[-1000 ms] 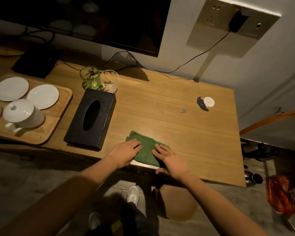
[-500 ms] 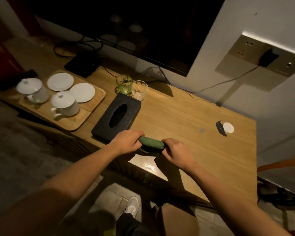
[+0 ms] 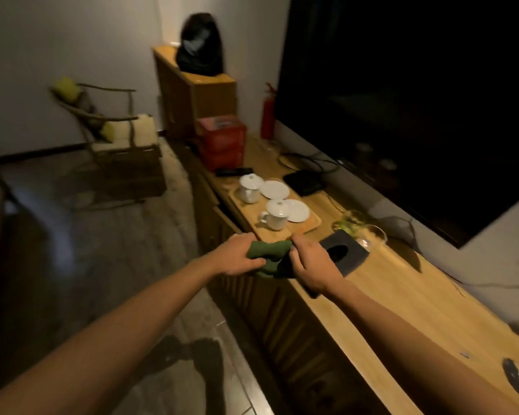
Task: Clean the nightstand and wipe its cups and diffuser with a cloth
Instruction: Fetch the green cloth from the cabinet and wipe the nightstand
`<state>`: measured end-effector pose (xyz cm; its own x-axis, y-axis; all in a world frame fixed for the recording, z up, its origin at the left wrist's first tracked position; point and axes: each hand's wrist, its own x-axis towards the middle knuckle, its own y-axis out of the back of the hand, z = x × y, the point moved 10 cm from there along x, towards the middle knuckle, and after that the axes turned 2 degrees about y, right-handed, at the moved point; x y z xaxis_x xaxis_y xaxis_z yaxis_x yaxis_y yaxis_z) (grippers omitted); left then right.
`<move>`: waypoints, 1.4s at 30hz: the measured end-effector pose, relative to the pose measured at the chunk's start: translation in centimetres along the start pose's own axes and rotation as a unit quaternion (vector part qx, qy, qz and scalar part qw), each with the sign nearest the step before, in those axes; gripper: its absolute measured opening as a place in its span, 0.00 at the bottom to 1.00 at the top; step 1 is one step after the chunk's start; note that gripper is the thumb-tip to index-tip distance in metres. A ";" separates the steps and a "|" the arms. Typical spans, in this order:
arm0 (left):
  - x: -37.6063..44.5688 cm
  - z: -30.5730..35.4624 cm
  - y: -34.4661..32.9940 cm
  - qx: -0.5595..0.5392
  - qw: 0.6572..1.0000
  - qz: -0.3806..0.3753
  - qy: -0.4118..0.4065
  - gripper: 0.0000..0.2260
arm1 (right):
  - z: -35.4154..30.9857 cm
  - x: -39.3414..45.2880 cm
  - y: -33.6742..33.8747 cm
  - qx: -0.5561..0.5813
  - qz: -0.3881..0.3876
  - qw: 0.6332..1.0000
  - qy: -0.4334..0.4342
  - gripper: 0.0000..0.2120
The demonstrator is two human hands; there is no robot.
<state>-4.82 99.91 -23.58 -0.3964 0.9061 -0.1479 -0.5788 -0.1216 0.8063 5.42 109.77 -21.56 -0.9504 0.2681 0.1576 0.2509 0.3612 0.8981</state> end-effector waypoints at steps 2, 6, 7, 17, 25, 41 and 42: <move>-5.5 -3.8 2.9 -0.048 0.997 0.042 0.042 0.13 | -6.5 1.8 -1.8 0.006 -0.026 0.997 0.074 0.13; -16.9 -10.5 8.0 -0.057 0.987 0.111 0.104 0.11 | -18.3 4.0 -5.8 -0.009 -0.062 0.978 0.198 0.18; -19.9 -12.1 9.2 -0.054 0.983 0.127 0.123 0.11 | -21.4 4.2 -7.1 -0.017 -0.070 0.971 0.230 0.17; -52.1 -26.7 16.0 -0.067 0.900 0.288 0.322 0.07 | -52.2 2.9 -19.5 -0.003 -0.170 0.890 0.424 0.10; -75.7 -35.0 17.3 -0.090 0.800 0.395 0.443 0.11 | -75.5 0.2 -28.6 0.080 -0.247 0.796 0.546 0.10; -110.0 -48.5 20.9 -0.062 0.642 0.496 0.582 0.09 | -113.8 -4.7 -47.6 0.120 -0.338 0.644 0.676 0.12; -112.0 -49.2 20.8 -0.059 0.634 0.496 0.590 0.09 | -115.8 -5.4 -48.7 0.116 -0.344 0.637 0.680 0.12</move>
<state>-7.53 -24.00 -18.42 -0.8238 -0.5667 0.0180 0.3521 -0.4865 0.7996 -23.01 -12.71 -18.60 -0.0903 -0.9898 0.1103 -0.4412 0.1391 0.8866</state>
